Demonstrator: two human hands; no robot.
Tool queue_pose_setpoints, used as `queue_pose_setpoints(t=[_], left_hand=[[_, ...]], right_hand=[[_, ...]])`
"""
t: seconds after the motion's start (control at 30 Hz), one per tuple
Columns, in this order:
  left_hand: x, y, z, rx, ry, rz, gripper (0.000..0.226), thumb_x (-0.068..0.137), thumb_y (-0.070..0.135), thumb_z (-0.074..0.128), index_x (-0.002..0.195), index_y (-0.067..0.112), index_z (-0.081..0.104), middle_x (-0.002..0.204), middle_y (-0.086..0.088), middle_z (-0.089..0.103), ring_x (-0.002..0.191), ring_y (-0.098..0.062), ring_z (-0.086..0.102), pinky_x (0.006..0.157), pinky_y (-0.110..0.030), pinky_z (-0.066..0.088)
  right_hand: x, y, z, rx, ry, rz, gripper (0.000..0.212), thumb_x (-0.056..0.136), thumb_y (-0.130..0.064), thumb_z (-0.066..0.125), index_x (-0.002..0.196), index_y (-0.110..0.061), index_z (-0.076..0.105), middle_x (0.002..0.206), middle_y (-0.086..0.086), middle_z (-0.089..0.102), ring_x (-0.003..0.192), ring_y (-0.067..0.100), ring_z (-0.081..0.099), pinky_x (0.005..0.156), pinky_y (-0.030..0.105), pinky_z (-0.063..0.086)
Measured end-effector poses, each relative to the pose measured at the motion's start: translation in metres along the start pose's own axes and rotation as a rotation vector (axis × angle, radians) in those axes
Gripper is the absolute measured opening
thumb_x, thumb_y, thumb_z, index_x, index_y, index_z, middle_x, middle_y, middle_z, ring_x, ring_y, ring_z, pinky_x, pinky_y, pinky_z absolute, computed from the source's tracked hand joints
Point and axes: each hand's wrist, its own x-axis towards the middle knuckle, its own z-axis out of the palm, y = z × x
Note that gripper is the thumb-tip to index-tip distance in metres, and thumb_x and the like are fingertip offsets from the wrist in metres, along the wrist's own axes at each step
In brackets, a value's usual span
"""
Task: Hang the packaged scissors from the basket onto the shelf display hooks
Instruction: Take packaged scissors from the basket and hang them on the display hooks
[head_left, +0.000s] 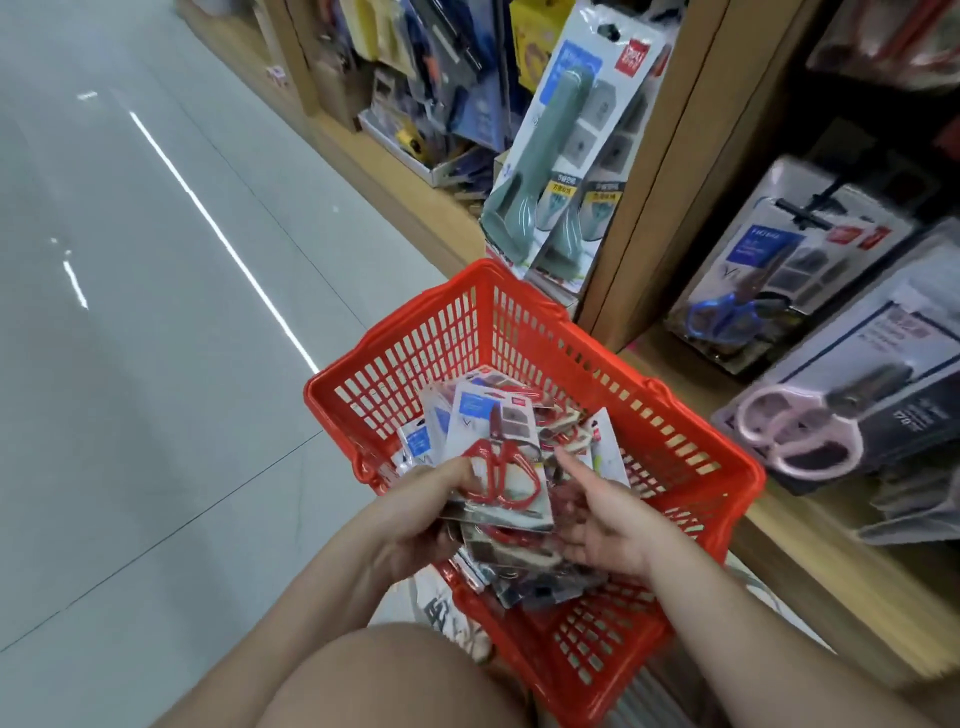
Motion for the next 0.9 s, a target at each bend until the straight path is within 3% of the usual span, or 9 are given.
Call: queue_pose_setpoints(t=[0.1, 0.23, 0.33, 0.43, 0.53, 0.63, 0.73, 0.83, 0.9], left_hand=[[-0.033, 0.013, -0.006, 0.058, -0.027, 0.092, 0.021, 0.070, 0.008, 0.063, 0.091, 0.006, 0.065, 0.075, -0.011, 0.070, 0.047, -0.013, 0.060, 0.036, -0.013, 0.039], [-0.075, 0.039, 0.001, 0.212, -0.080, 0.216, 0.018, 0.064, 0.009, 0.060, 0.081, 0.007, 0.066, 0.073, -0.009, 0.072, 0.052, -0.015, 0.065, 0.044, -0.018, 0.048], [-0.110, 0.058, 0.026, 0.328, -0.126, 0.285, 0.006, 0.077, 0.003, 0.056, 0.079, 0.003, 0.062, 0.064, -0.006, 0.069, 0.047, -0.013, 0.062, 0.042, -0.016, 0.045], [-0.133, 0.081, 0.061, 0.511, -0.119, 0.369, 0.048, 0.056, 0.014, 0.063, 0.101, -0.001, 0.068, 0.100, -0.024, 0.073, 0.080, -0.029, 0.068, 0.070, -0.031, 0.056], [-0.152, 0.101, 0.102, 0.563, -0.085, 0.486, 0.058, 0.047, 0.022, 0.064, 0.101, 0.002, 0.067, 0.104, -0.025, 0.070, 0.082, -0.029, 0.063, 0.071, -0.033, 0.050], [-0.162, 0.114, 0.138, 0.486, -0.069, 0.654, 0.057, 0.064, 0.025, 0.075, 0.118, 0.013, 0.062, 0.104, -0.012, 0.076, 0.087, -0.024, 0.073, 0.073, -0.031, 0.056], [-0.164, 0.117, 0.167, 0.300, -0.055, 0.829, 0.044, 0.087, 0.021, 0.072, 0.128, 0.025, 0.056, 0.104, -0.005, 0.077, 0.090, -0.025, 0.075, 0.084, -0.042, 0.060], [-0.156, 0.118, 0.183, 0.249, 0.006, 0.959, 0.042, 0.093, 0.025, 0.066, 0.125, 0.047, 0.052, 0.109, 0.001, 0.075, 0.090, -0.023, 0.075, 0.081, -0.045, 0.061], [-0.150, 0.117, 0.189, 0.290, -0.009, 0.990, 0.039, 0.097, 0.028, 0.060, 0.126, 0.052, 0.052, 0.110, 0.010, 0.074, 0.092, -0.017, 0.075, 0.081, -0.042, 0.061]], right_hand=[[-0.027, -0.015, 0.007, -0.028, -0.091, -0.061, 0.041, 0.081, -0.056, 0.066, 0.080, -0.015, 0.065, 0.054, 0.000, 0.064, 0.056, 0.017, 0.064, 0.071, 0.033, 0.049], [-0.071, -0.044, 0.014, 0.119, -0.218, -0.291, 0.041, 0.087, -0.044, 0.065, 0.106, -0.010, 0.073, 0.103, 0.016, 0.075, 0.090, 0.029, 0.073, 0.084, 0.043, 0.056], [-0.116, -0.071, 0.022, 0.095, -0.322, -0.454, 0.051, 0.095, -0.057, 0.045, 0.118, -0.020, 0.070, 0.111, 0.011, 0.075, 0.096, 0.027, 0.073, 0.079, 0.042, 0.058], [-0.161, -0.088, 0.030, 0.067, -0.309, -0.627, 0.048, 0.089, -0.057, 0.056, 0.125, -0.025, 0.062, 0.112, 0.009, 0.075, 0.101, 0.027, 0.073, 0.087, 0.048, 0.058], [-0.193, -0.097, 0.020, 0.200, -0.274, -0.772, 0.055, 0.081, -0.041, 0.070, 0.129, -0.017, 0.059, 0.109, 0.015, 0.075, 0.098, 0.032, 0.073, 0.087, 0.048, 0.058], [-0.225, -0.107, -0.002, 0.212, -0.242, -0.917, 0.037, 0.092, -0.028, 0.065, 0.127, -0.016, 0.062, 0.109, 0.016, 0.074, 0.098, 0.034, 0.073, 0.087, 0.049, 0.058], [-0.244, -0.113, -0.021, 0.076, -0.199, -1.091, 0.031, 0.092, -0.022, 0.067, 0.123, -0.020, 0.062, 0.110, 0.009, 0.075, 0.101, 0.029, 0.072, 0.093, 0.048, 0.056], [-0.252, -0.112, -0.027, 0.004, -0.131, -1.225, 0.031, 0.091, -0.026, 0.067, 0.121, -0.027, 0.061, 0.105, -0.004, 0.077, 0.095, 0.016, 0.074, 0.082, 0.030, 0.060], [-0.247, -0.110, -0.032, 0.042, -0.122, -1.229, 0.030, 0.095, -0.032, 0.060, 0.124, -0.032, 0.058, 0.108, -0.006, 0.076, 0.098, 0.016, 0.073, 0.086, 0.036, 0.059]])
